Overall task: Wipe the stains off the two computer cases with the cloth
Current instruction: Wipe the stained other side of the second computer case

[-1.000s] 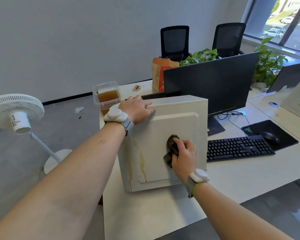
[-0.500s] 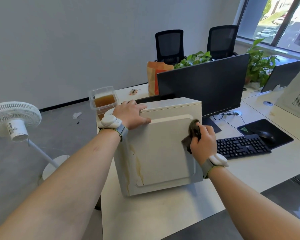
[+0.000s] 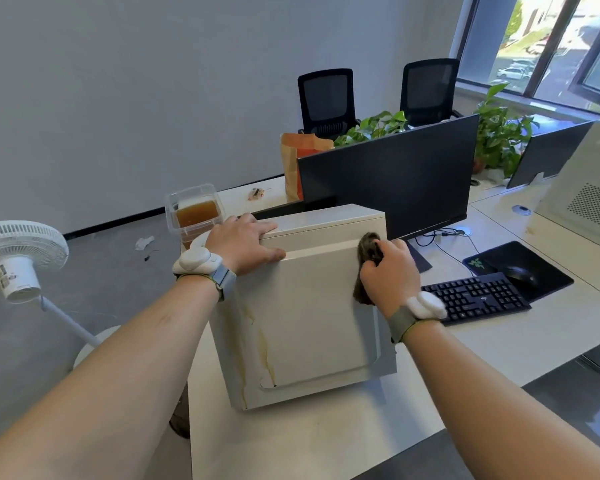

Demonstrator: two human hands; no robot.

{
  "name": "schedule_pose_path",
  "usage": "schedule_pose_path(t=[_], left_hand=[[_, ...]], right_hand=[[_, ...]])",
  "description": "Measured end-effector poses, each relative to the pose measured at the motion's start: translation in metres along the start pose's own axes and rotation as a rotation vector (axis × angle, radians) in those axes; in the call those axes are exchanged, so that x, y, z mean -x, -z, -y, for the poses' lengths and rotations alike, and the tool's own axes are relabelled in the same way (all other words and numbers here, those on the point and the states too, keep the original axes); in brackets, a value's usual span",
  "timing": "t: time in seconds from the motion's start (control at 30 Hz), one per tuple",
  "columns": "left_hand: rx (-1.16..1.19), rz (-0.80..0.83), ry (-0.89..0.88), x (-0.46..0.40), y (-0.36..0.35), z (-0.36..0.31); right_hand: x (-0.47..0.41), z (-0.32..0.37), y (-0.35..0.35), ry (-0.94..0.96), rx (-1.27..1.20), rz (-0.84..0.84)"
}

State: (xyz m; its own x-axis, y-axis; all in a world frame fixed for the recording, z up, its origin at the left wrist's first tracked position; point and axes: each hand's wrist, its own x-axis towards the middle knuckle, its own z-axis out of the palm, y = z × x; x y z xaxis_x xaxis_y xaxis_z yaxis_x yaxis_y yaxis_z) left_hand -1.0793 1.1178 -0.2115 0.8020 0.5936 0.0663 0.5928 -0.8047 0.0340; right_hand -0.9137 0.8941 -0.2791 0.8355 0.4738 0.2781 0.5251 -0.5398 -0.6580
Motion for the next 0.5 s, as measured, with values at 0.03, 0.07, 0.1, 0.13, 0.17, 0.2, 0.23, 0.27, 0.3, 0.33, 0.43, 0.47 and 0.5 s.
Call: schedule_pose_path(t=[0.03, 0.07, 0.1, 0.13, 0.17, 0.2, 0.23, 0.27, 0.3, 0.33, 0.43, 0.47, 0.5], left_hand=[[0.0, 0.001, -0.003, 0.001, -0.001, -0.002], [-0.001, 0.0, -0.003, 0.001, -0.001, -0.001], [0.0, 0.004, -0.003, 0.002, -0.001, -0.001], [0.002, 0.007, -0.003, 0.002, -0.002, -0.002], [-0.001, 0.009, -0.001, 0.003, -0.001, -0.002], [-0.008, 0.014, 0.003, 0.003, -0.001, -0.002], [-0.009, 0.02, 0.005, 0.003, -0.001, -0.002], [-0.005, 0.025, 0.008, 0.002, 0.0, -0.002], [0.0, 0.031, 0.01, 0.0, 0.0, -0.002], [0.002, 0.037, 0.011, -0.001, 0.0, -0.001], [0.018, 0.042, 0.006, -0.004, 0.001, 0.0], [0.014, 0.043, 0.001, -0.003, 0.002, 0.0], [0.011, 0.043, -0.001, -0.003, 0.002, 0.0]], right_hand=[[-0.007, 0.002, 0.01, -0.085, -0.006, 0.016], [-0.017, 0.005, 0.016, -0.127, -0.02, -0.013], [-0.025, 0.005, 0.021, -0.127, -0.055, -0.077], [-0.029, 0.006, 0.022, -0.091, -0.096, -0.15], [-0.029, 0.007, 0.021, -0.038, -0.125, -0.188], [-0.025, 0.008, 0.016, 0.021, -0.141, -0.177], [-0.018, 0.007, 0.008, 0.059, -0.12, -0.139], [-0.01, 0.005, 0.0, 0.086, -0.071, -0.095], [-0.004, 0.004, -0.003, 0.106, -0.016, -0.041], [-0.002, 0.004, -0.001, 0.124, 0.022, 0.016], [-0.018, 0.017, 0.016, 0.121, 0.003, 0.073], [-0.021, 0.022, 0.02, 0.093, -0.044, 0.028], [-0.022, 0.027, 0.019, 0.064, -0.072, -0.022]])
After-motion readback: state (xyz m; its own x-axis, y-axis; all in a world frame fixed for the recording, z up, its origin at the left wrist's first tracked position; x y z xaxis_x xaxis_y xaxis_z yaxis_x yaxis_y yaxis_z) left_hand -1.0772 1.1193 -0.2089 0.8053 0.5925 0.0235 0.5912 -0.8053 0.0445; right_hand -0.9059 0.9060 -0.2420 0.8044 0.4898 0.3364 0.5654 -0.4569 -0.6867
